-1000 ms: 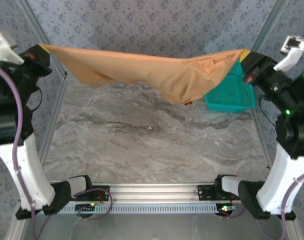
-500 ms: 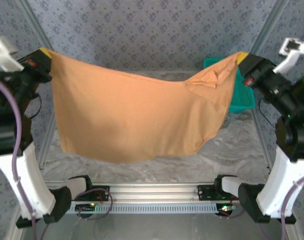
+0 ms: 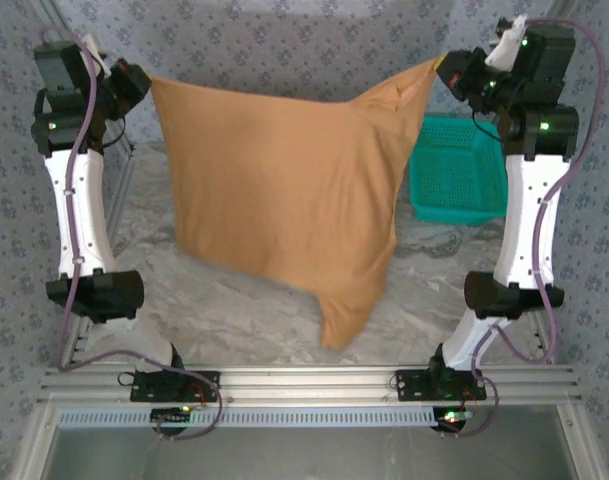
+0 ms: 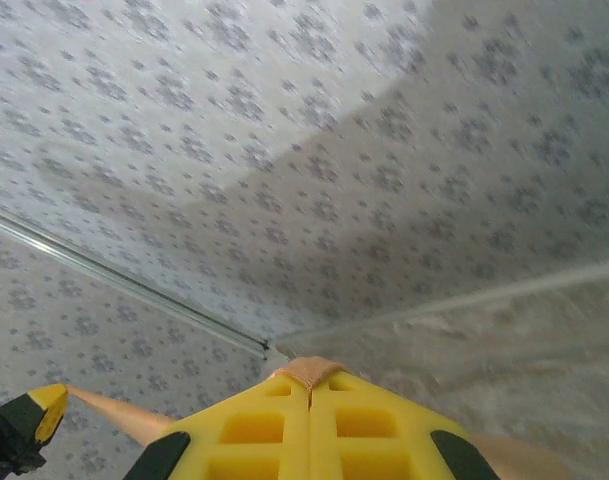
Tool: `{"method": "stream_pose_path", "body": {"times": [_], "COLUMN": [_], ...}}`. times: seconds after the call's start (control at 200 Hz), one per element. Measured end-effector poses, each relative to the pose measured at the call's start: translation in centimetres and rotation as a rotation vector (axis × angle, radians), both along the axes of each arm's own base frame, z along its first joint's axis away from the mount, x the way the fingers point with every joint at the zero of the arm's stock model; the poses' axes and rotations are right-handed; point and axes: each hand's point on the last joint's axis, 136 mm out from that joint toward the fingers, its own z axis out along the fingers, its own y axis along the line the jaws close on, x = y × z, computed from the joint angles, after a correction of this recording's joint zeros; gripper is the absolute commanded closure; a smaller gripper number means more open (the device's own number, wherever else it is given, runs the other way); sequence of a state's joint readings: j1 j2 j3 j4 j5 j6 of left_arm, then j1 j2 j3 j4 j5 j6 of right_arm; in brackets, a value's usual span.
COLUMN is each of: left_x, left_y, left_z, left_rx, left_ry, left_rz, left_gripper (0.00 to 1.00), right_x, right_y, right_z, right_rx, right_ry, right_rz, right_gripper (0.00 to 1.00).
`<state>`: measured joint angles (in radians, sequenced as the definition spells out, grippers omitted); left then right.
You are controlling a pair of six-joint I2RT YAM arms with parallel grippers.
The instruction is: Fold the inside-out t-shirt
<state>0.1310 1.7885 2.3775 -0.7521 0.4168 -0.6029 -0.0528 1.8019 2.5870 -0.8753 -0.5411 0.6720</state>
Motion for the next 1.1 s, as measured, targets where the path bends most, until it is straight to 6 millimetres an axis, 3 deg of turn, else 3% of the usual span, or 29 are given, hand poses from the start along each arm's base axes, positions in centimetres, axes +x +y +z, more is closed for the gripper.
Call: {"method": "stream_pose_path", "body": {"times": [0.115,0.205,0.29,0.375,0.47,0.58,0.7,0.745,0.819,0.889,0.964,1.009,1.104], "left_x": [-0.8,-2.2,-3.0,-3.3,-4.0,-7.3,-13.1,-15.8,-19.7,-22.4,-24.4,-25.2,-25.5], "left_y": [-0.5,-0.9,-1.1,-1.2,-1.0,-0.5,-0.8,-1.1,-1.7,-2.2,-2.8,-3.4,-4.4], "left_z": [5.1,7.4,7.7,5.8,0.0,-10.8,-22.6,-27.1,-32.9,-36.8,-39.7,-40.8,-41.4], "left_rx": [0.002,0.004,0.006,0.011,0.019,0.006,-0.012,-0.02,-0.041,-0.056,-0.067,-0.063,-0.048], "left_ry": [-0.135,-0.195,-0.195,-0.135,0.005,0.235,0.455,0.545,0.667,0.746,0.815,0.847,0.875], "left_rz": [-0.02,-0.036,-0.043,-0.046,-0.033,0.01,0.033,0.036,0.034,0.032,0.025,0.012,-0.019], "left_gripper": [1.0,1.0,1.0,1.0,1.0,1.0,1.0,1.0,1.0,0.99,0.95,0.9,0.91], "right_x": [-0.4,-1.2,-2.0,-2.9,-4.5,-7.2,-11.4,-13.1,-16.2,-18.6,-21.1,-22.3,-24.0], "right_y": [-0.6,-1.3,-1.3,-0.8,0.5,2.1,4.3,5.2,6.1,5.8,5.1,4.8,4.5], "right_z": [2.5,3.6,3.5,2.1,-1.3,-7.8,-18.4,-23.1,-31.7,-38.5,-43.6,-45.4,-47.6], "right_rx": [0.027,0.043,0.046,0.044,0.036,0.029,0.017,0.013,0.005,-0.009,-0.025,-0.03,-0.027], "right_ry": [-0.071,-0.096,-0.092,-0.052,0.018,0.121,0.273,0.348,0.522,0.673,0.79,0.825,0.866], "right_rz": [0.01,0.006,0.011,0.025,0.054,0.087,0.136,0.16,0.189,0.175,0.149,0.137,0.122], "right_gripper": [1.0,1.0,1.0,1.0,1.0,1.0,1.0,1.0,1.0,1.0,1.0,1.0,1.0]}}
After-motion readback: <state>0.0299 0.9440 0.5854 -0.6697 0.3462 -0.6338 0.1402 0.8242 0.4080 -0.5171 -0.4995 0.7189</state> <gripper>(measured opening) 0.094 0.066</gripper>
